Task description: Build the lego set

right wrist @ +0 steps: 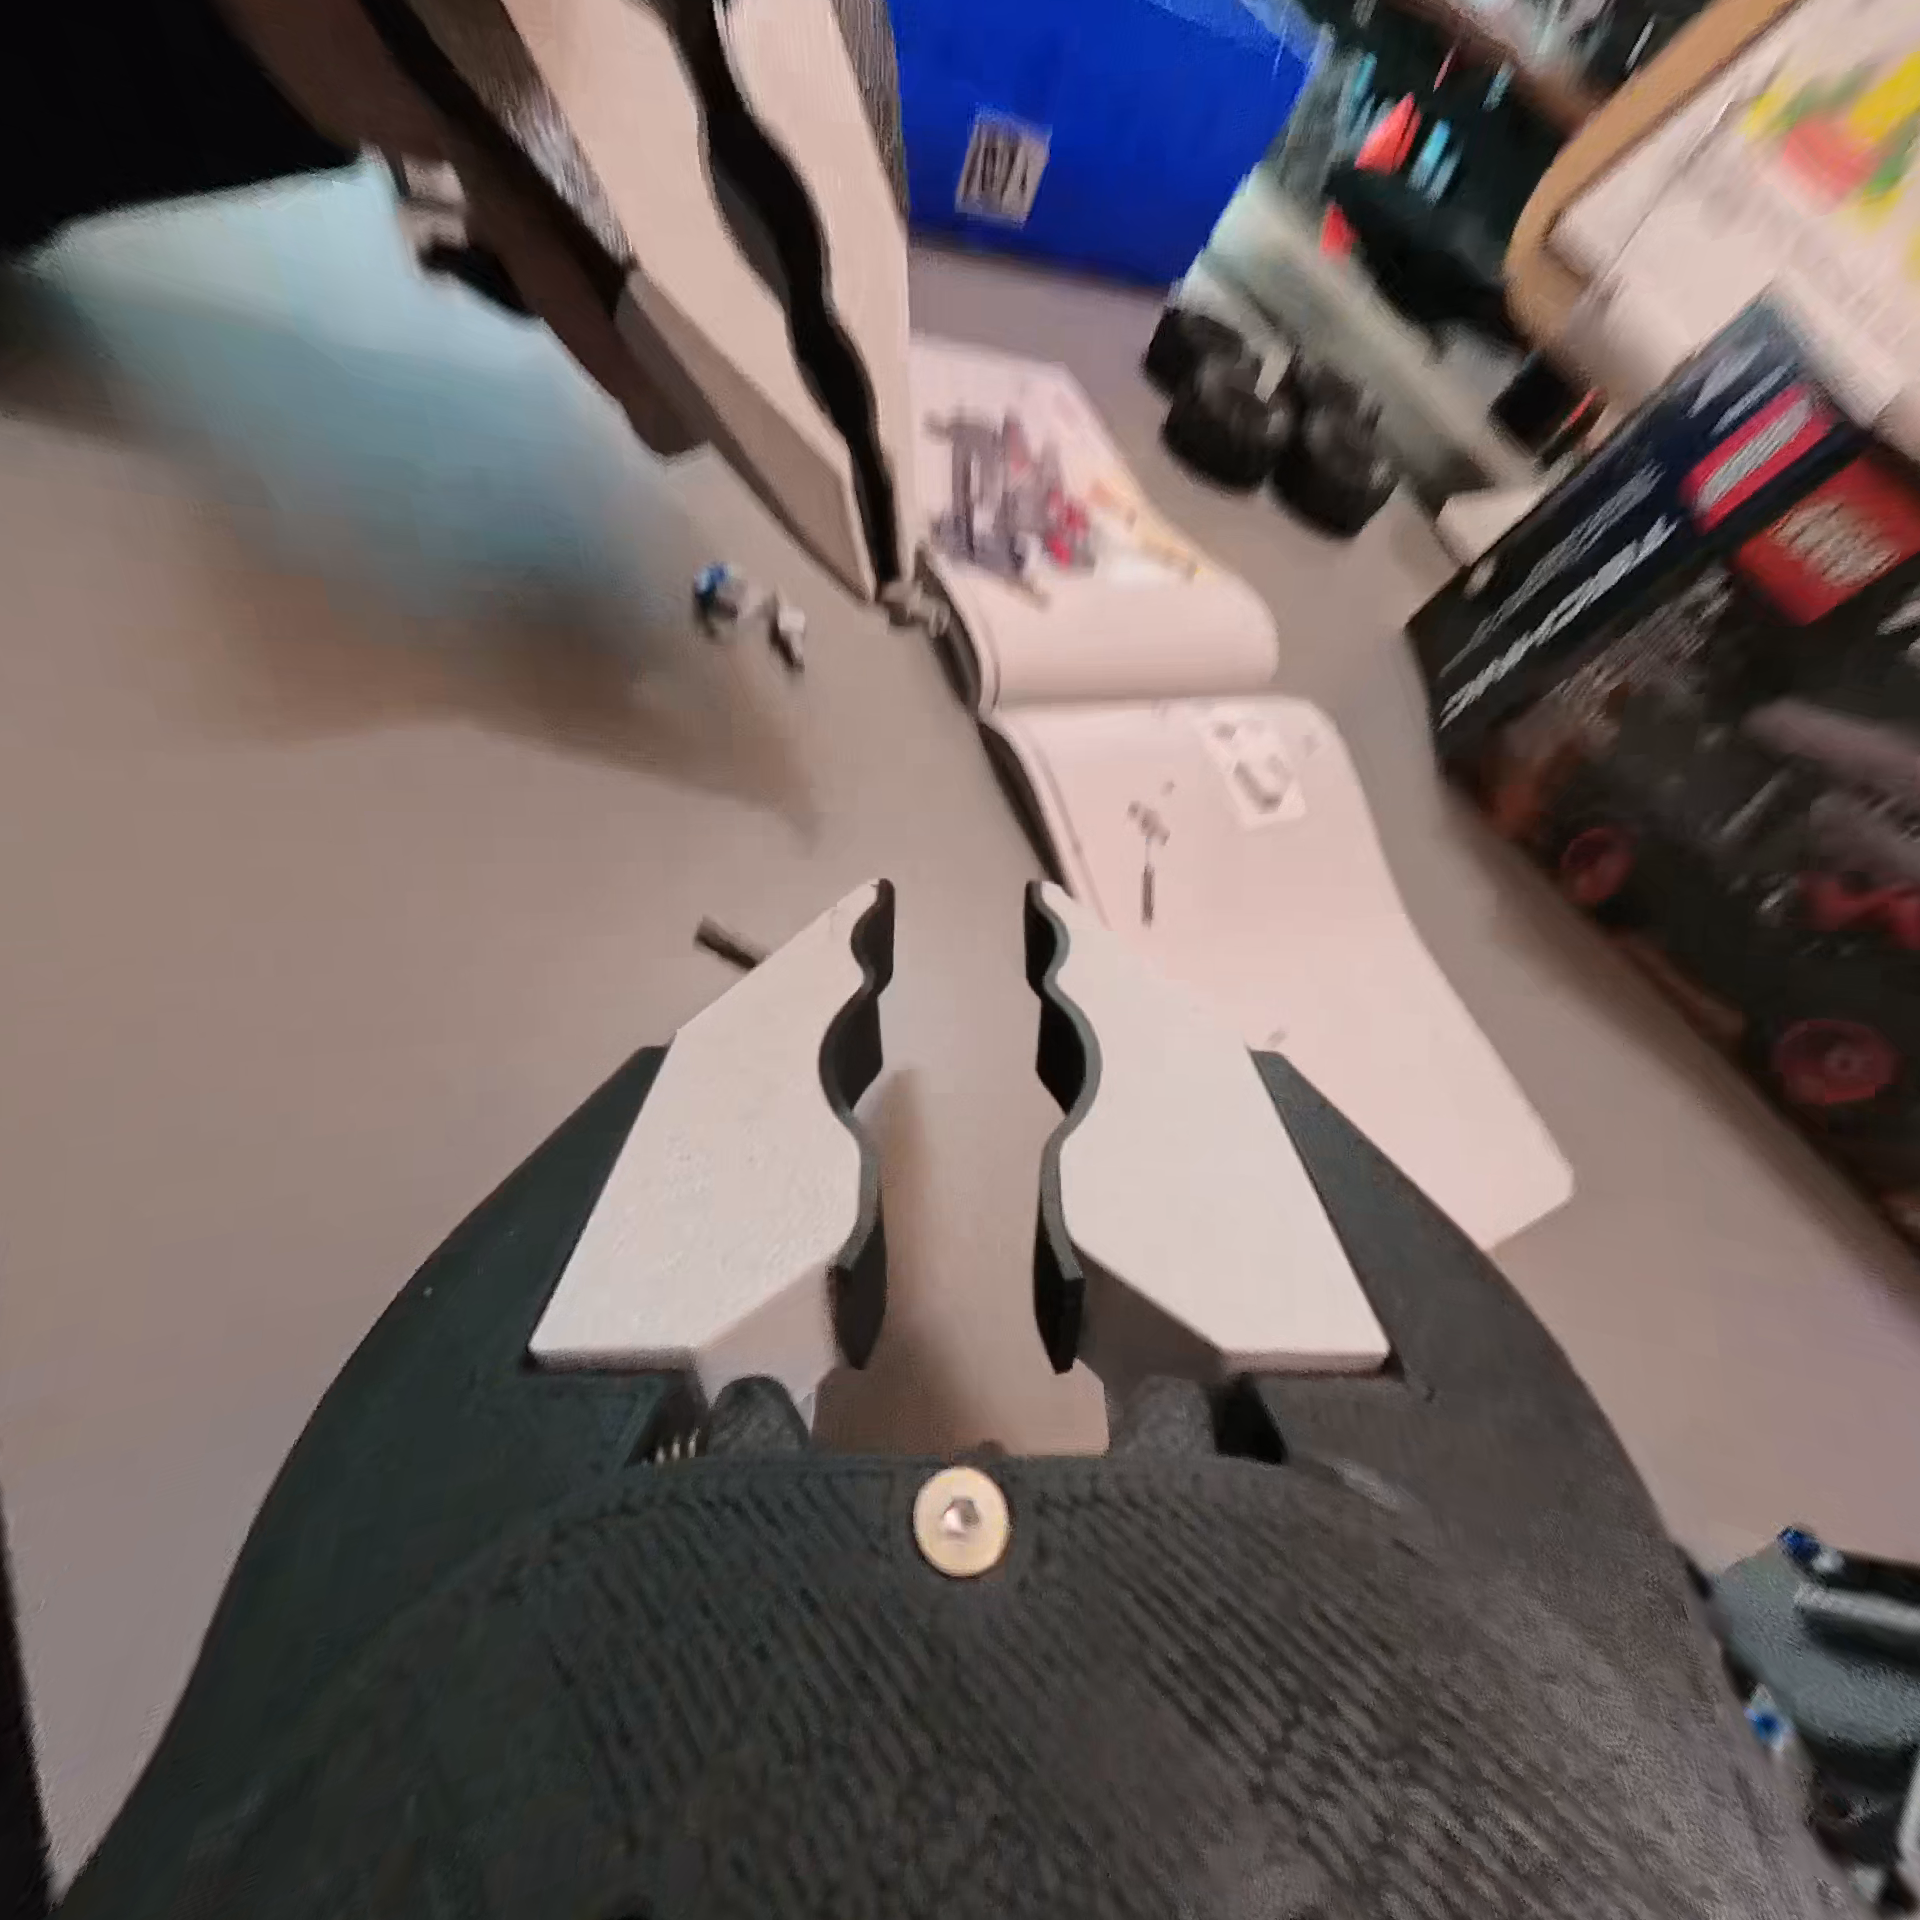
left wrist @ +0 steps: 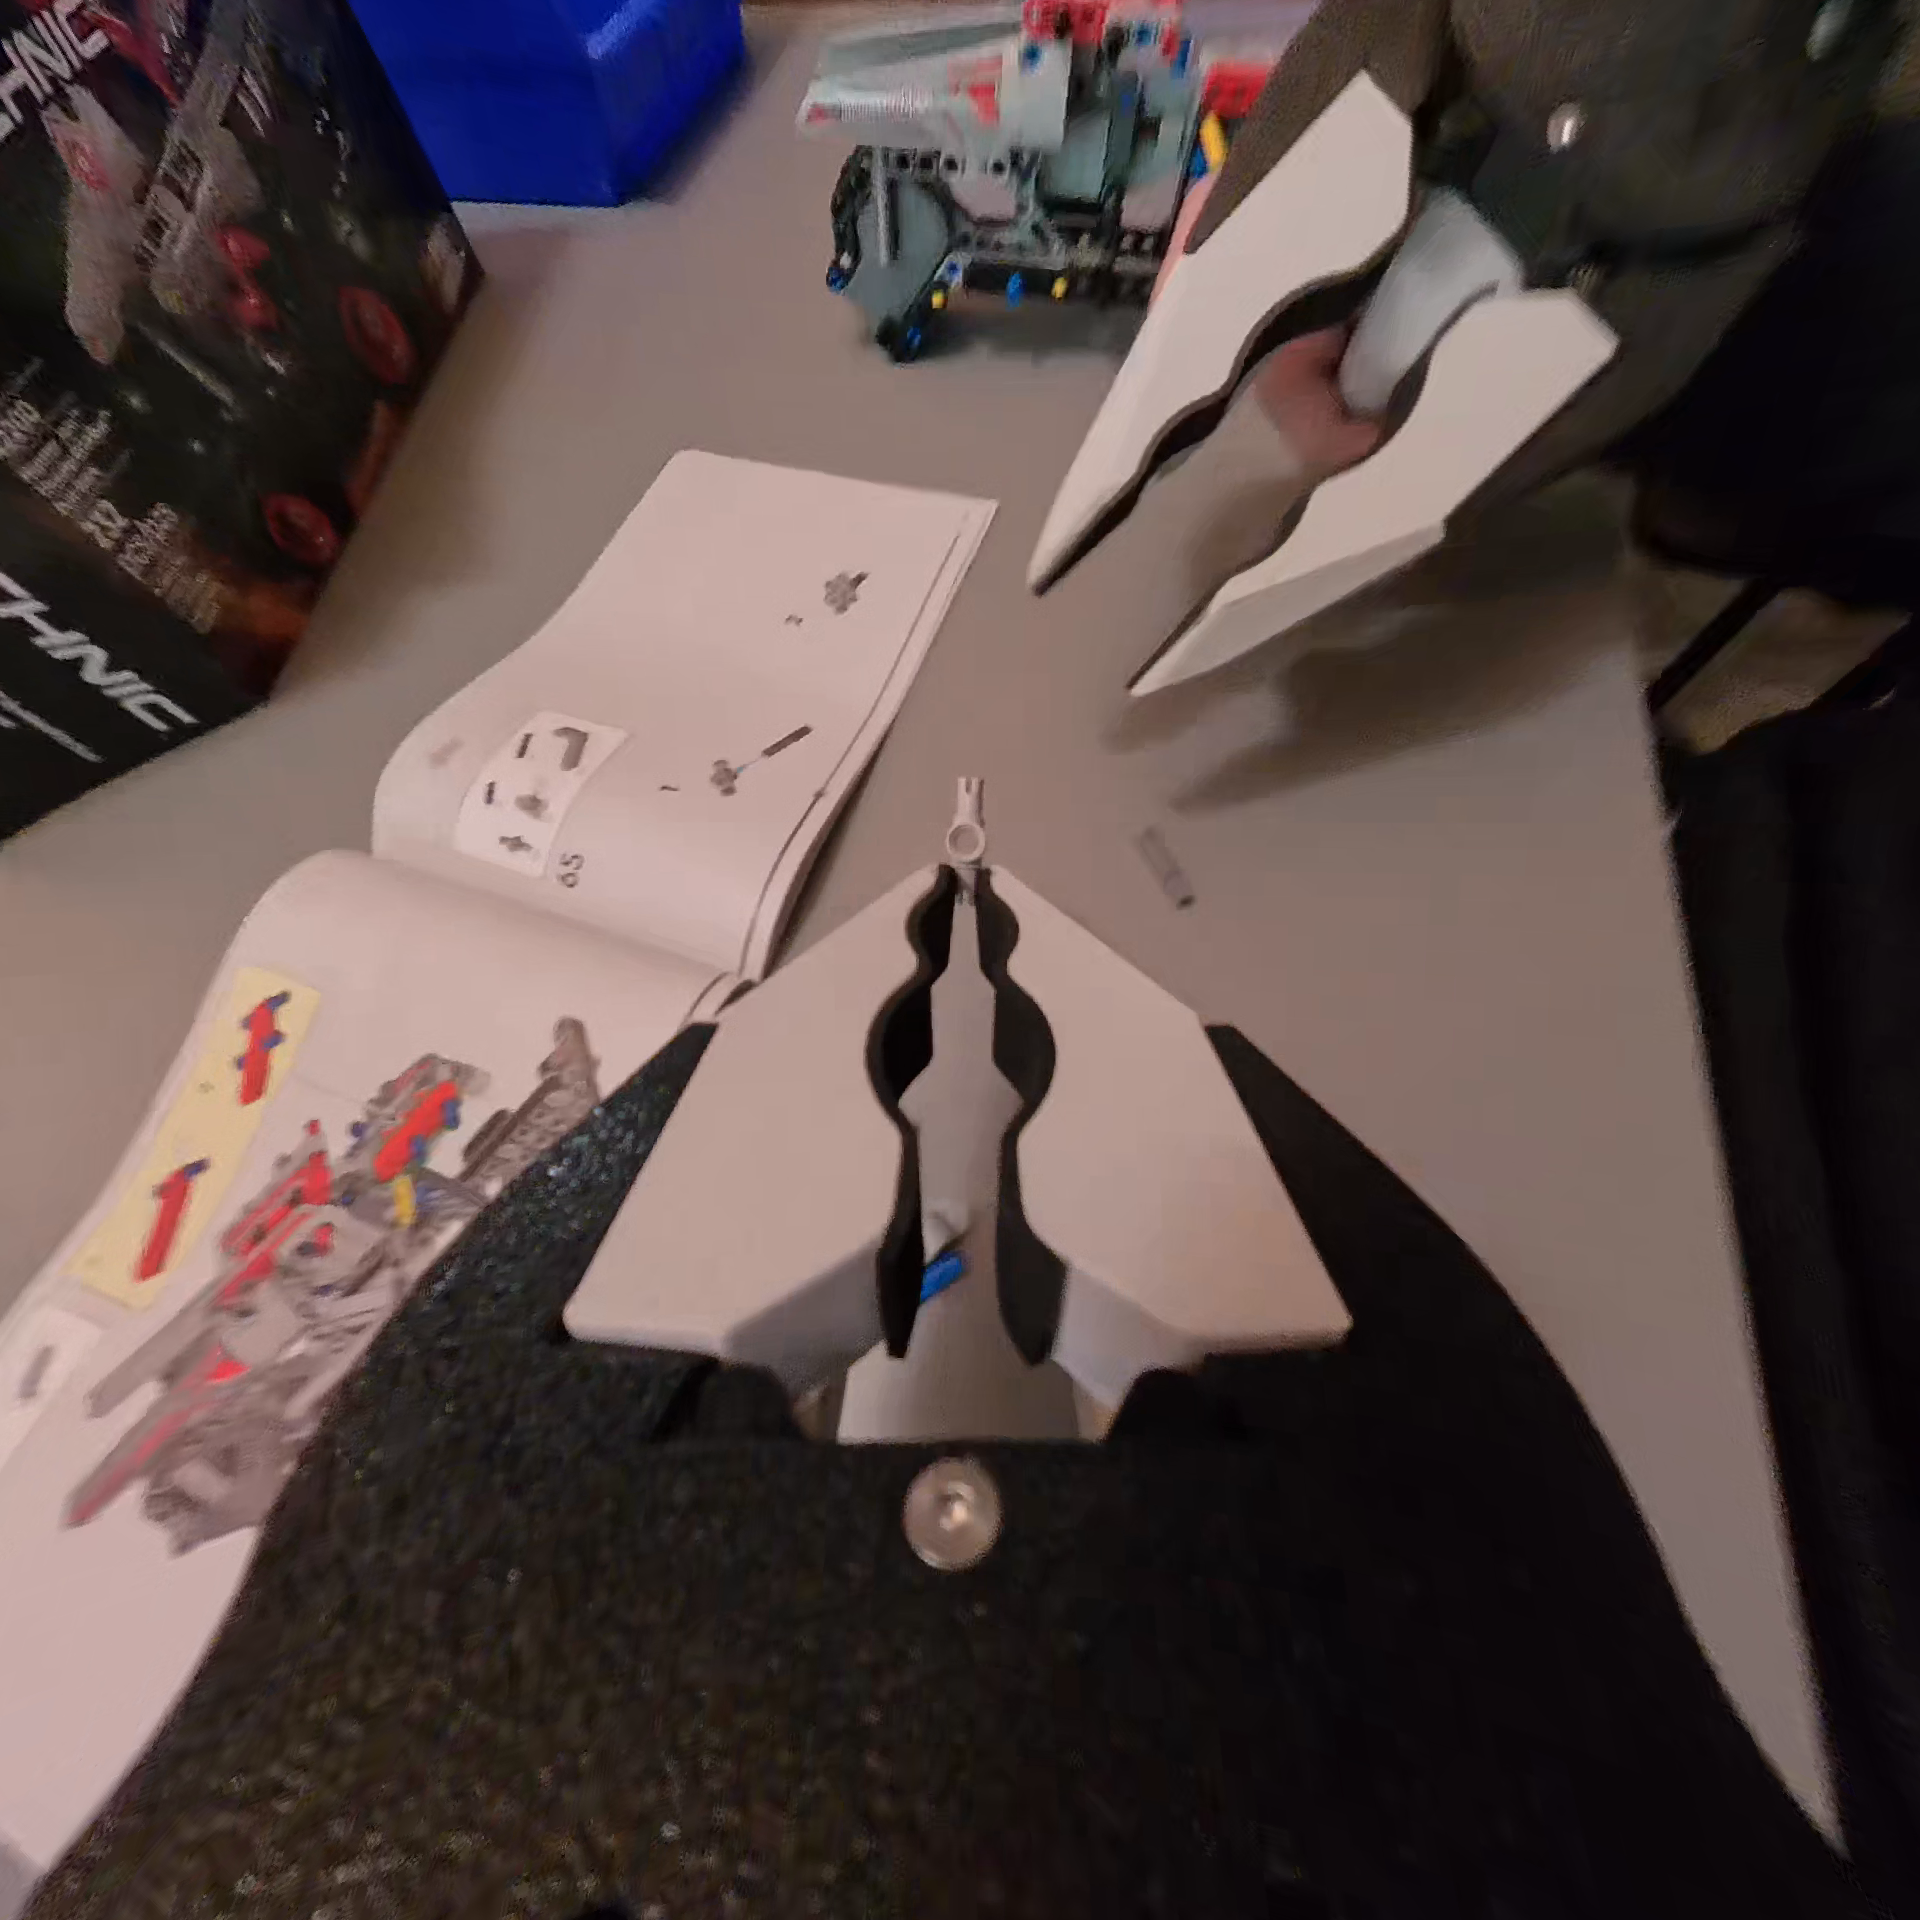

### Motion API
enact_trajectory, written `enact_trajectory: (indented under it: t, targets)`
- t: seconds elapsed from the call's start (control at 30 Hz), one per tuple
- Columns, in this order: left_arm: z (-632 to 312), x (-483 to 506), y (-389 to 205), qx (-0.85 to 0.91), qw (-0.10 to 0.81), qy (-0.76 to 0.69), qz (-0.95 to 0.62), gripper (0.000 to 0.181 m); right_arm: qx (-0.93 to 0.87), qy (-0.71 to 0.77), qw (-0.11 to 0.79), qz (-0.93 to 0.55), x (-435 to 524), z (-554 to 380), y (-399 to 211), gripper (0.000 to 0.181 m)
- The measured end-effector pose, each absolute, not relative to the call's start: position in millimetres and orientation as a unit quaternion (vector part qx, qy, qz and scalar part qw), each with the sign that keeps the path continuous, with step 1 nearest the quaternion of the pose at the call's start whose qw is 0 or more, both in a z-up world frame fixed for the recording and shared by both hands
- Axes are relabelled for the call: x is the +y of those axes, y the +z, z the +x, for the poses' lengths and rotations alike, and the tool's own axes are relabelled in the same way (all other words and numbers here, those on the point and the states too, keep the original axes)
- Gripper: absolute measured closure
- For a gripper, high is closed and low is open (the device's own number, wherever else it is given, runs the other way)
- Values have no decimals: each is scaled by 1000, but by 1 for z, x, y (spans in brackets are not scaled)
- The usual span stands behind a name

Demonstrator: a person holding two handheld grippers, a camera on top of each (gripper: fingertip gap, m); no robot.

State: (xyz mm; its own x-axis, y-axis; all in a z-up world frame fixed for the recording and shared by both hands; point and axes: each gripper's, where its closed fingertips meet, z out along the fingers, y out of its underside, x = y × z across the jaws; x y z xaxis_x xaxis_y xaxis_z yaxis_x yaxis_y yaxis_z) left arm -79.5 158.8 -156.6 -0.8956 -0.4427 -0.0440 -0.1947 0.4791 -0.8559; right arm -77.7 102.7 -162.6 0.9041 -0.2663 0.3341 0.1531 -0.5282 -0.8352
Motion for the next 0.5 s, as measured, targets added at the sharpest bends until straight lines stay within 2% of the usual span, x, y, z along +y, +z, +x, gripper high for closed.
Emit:
enact_trajectory:
  t: [0.07, 0.17, 0.33, 0.5]
  targets:
    - [-81, 156, -150, 828, 91, -500, -236, 180, 0, -289, 517, -805, 109, -76, -141, 154]
    - [-87, 148, -137, 784, 7, -550, -287, 180, -67, -412, 507, -754, 112, -77, -125, 153]
    - [-93, 139, -132, 736, -91, -590, -318, 180, -104, -473, 504, -715, 116, -81, -118, 153]
    - [-94, 133, -139, 719, -139, -592, -336, 180, -141, -528, 448, -708, 118, -77, -127, 149]
